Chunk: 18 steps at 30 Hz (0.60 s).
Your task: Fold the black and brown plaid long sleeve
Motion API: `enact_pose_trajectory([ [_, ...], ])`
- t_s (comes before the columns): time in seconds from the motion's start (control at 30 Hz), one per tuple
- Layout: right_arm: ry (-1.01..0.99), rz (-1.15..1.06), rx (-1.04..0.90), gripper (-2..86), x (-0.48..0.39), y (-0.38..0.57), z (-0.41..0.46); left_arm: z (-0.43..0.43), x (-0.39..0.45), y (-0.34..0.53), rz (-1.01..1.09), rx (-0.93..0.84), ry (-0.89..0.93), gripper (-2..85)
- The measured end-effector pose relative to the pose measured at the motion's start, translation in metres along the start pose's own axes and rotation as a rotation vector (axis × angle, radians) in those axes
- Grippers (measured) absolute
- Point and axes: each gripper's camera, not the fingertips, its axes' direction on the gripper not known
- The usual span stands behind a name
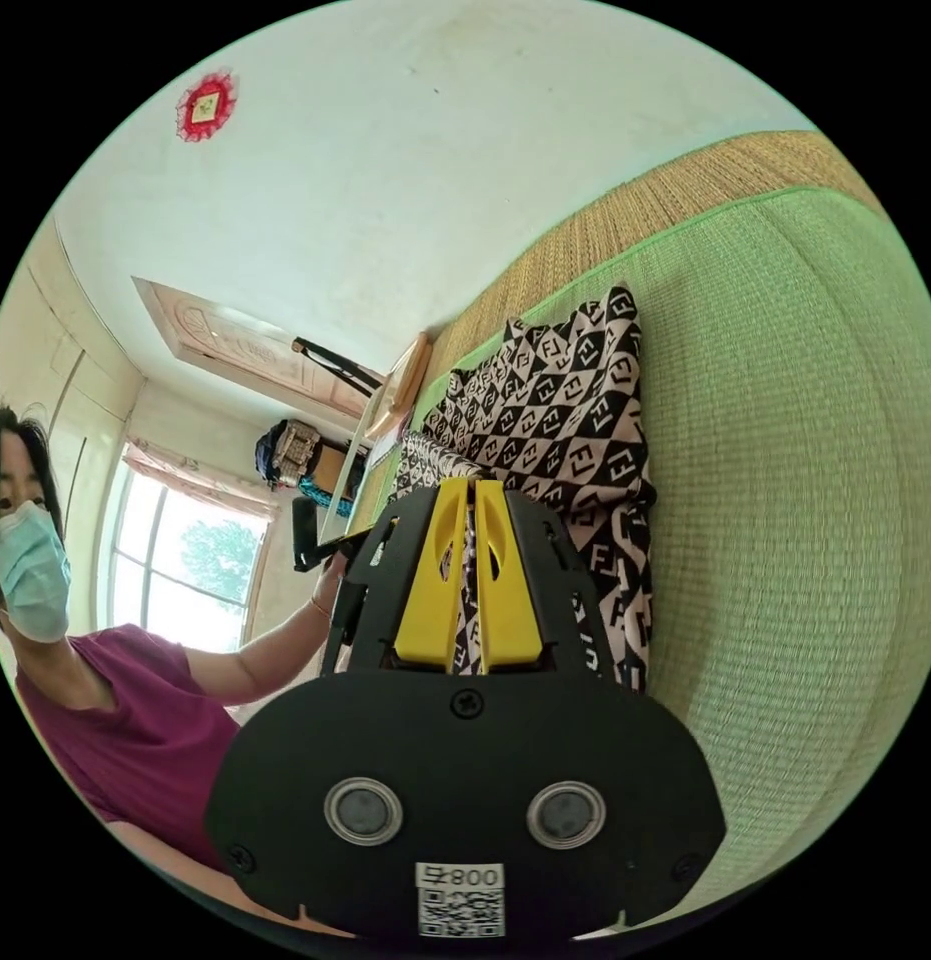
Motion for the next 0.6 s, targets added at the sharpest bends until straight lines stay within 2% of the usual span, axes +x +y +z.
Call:
enact_pose_trajectory([
  [0.1, 0.063, 0.012, -0.025, 0.9, 0.015, -0.018, 0.005, 0.000, -0.015, 0.005, -0.011, 0.011, 0.058, 1.6],
  [0.2, 0.101, 0.060, -0.088, 1.0, 0.042, -0.030, 0.020, 0.001, -0.015, 0.009, 0.000, 0.020, 0.037, 0.8],
  [0.43, -0.010, 0.108, -0.030, 2.5, 0.060, -0.011, 0.005, -0.006, -0.018, 0.015, 0.016, 0.044, 0.030, 0.7],
  [0.6, -0.042, 0.044, -0.020, 4.5, 0.035, 0.026, 0.005, -0.020, -0.030, 0.025, 0.005, 0.123, 0.009, 1.2],
])
